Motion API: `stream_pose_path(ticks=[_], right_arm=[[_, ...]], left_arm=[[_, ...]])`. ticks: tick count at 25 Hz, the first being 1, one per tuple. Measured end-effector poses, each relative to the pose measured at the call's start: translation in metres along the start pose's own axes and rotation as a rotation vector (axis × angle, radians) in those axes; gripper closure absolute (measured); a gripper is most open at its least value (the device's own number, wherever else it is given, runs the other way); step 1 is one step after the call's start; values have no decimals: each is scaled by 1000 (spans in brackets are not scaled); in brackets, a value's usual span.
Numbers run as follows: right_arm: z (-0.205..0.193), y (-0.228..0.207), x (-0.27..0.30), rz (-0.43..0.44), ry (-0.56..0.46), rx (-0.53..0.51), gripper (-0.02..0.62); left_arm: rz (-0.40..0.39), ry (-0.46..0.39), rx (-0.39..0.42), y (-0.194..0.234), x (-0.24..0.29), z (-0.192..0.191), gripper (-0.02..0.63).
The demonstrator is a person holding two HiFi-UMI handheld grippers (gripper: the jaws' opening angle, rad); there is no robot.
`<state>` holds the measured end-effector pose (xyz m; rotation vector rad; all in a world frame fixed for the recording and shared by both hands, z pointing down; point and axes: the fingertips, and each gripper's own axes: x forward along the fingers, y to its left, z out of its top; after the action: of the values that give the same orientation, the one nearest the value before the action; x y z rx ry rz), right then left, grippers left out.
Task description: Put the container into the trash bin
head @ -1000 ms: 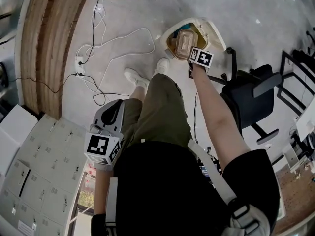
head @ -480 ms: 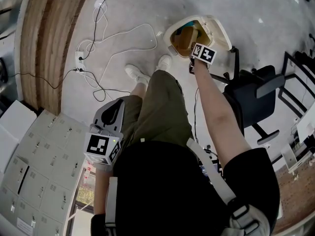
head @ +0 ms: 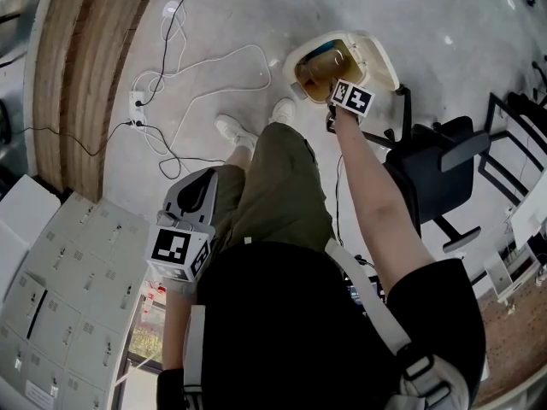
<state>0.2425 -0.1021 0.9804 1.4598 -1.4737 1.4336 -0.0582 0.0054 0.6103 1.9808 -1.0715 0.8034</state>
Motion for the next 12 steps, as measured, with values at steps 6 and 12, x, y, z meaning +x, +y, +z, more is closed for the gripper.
stream_pose_path(ticks=[6, 12], right_arm=[[3, 10, -14, 3, 2, -38, 542], [2, 21, -32, 14, 6, -98, 571]], left_arm=[[0, -29, -2, 1, -2, 7, 597], [-2, -65, -7, -1, -3, 14, 598]])
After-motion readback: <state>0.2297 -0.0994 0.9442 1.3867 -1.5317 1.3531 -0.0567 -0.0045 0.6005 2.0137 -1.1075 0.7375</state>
